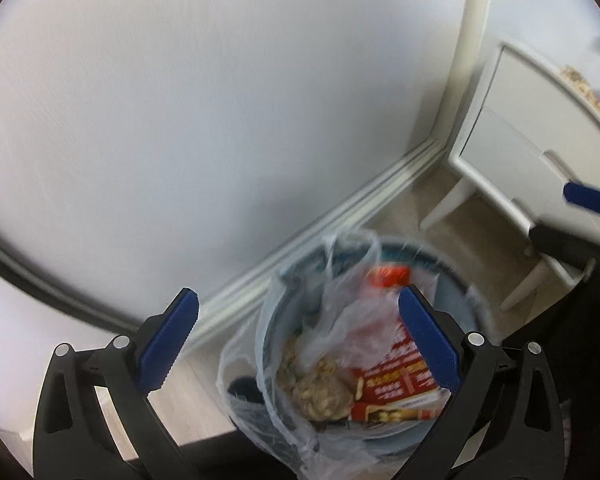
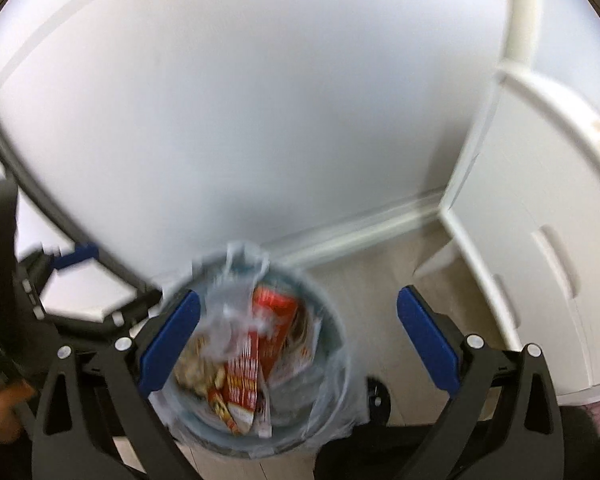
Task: Collect trash
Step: 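Move both open tools back to the peanut shells on the cabinet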
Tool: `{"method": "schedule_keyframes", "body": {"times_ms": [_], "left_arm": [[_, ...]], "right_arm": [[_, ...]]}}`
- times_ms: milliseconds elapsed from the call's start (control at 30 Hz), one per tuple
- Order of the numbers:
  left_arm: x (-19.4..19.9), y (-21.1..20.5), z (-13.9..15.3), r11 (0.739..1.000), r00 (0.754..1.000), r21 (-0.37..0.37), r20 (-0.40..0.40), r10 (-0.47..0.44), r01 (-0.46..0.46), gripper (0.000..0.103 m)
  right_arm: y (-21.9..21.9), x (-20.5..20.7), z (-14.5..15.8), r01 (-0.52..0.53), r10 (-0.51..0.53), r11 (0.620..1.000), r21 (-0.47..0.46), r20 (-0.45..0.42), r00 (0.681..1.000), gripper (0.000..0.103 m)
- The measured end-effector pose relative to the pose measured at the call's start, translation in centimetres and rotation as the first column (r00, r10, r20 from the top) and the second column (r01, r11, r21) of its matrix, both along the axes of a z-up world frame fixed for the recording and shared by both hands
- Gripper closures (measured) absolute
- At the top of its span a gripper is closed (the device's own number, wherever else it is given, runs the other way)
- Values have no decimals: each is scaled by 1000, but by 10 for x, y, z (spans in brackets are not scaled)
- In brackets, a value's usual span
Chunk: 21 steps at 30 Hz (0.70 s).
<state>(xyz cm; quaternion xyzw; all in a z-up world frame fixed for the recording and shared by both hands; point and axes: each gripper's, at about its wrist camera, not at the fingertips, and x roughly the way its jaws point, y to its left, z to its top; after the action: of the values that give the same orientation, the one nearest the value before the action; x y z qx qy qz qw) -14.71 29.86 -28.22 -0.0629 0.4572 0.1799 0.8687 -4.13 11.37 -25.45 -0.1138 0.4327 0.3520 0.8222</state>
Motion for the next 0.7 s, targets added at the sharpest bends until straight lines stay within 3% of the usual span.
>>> {"method": "schedule_keyframes", "body": {"times_ms": [233, 500, 700], "left_arm": [[27, -46, 59, 987, 985, 70, 86, -153, 147, 6], [74, -98, 115, 952, 938, 88, 167, -303, 292, 6], [109, -138, 148, 916, 886, 88, 235, -400, 391, 6]], "right_arm": [[-54, 22, 79, 126, -141, 983, 130, 110, 984, 7], [-105, 39, 115, 180, -186, 983, 48, 216, 959, 7], [-153, 47, 134, 243, -250, 968, 60, 251, 935, 7]]}}
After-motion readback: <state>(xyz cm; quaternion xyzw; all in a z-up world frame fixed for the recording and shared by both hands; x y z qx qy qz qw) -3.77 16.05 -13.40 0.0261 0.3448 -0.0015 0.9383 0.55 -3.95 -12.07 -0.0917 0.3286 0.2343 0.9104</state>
